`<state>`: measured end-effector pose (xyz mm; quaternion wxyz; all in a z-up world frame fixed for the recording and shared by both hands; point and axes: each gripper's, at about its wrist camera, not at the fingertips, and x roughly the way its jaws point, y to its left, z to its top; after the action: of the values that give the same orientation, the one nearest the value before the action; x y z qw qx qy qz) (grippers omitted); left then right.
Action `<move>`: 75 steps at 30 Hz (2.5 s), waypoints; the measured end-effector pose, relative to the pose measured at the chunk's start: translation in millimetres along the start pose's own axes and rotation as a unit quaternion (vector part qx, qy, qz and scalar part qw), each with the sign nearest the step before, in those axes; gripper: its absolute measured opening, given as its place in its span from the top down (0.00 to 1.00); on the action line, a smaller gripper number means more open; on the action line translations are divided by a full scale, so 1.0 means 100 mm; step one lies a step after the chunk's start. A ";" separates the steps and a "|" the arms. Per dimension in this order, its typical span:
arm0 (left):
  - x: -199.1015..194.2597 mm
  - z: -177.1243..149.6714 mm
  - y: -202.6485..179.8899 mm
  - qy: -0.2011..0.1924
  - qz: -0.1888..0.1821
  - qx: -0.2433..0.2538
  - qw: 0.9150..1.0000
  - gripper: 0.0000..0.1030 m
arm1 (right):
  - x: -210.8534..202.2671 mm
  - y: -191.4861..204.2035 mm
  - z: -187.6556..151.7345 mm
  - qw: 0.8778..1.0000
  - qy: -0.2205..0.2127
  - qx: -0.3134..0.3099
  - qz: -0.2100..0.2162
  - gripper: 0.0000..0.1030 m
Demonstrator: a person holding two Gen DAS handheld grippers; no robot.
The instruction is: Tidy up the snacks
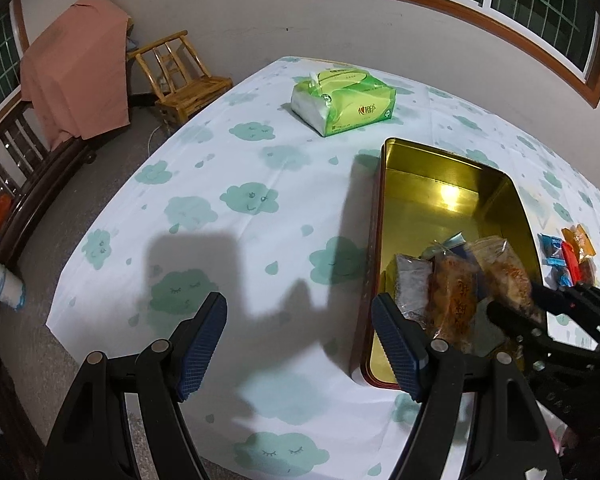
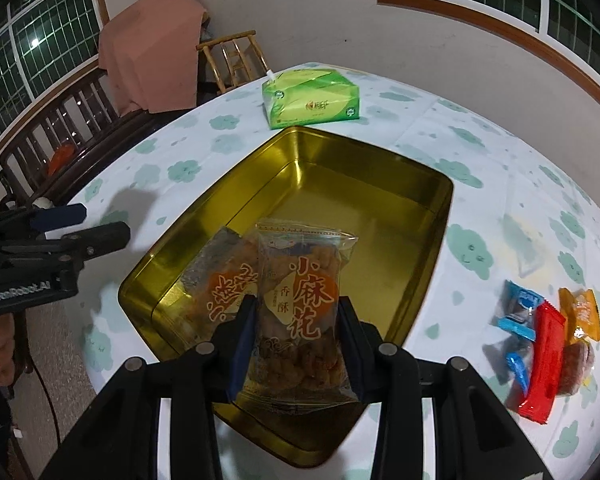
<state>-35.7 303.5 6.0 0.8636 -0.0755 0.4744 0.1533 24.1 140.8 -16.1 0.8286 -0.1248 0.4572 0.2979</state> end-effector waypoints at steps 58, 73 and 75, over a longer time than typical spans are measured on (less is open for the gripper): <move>0.49 0.06 -3.07 0.044 -0.170 0.224 0.959 0.31 | -0.37 -2.99 -0.99 0.965 -0.020 0.222 -0.136 0.70; 0.77 -0.02 -3.27 0.080 -0.177 0.223 0.955 0.58 | -0.69 -3.19 -1.50 0.958 -0.039 0.204 -0.200 0.71; 0.76 -0.02 -3.29 0.079 -0.174 0.226 0.955 0.62 | -0.69 -3.19 -1.51 0.957 -0.042 0.204 -0.199 0.71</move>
<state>111.9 8.2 -64.3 0.8314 0.0284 0.5425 -0.1172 86.9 -210.3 -63.2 0.8973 -0.0290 0.4393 0.0318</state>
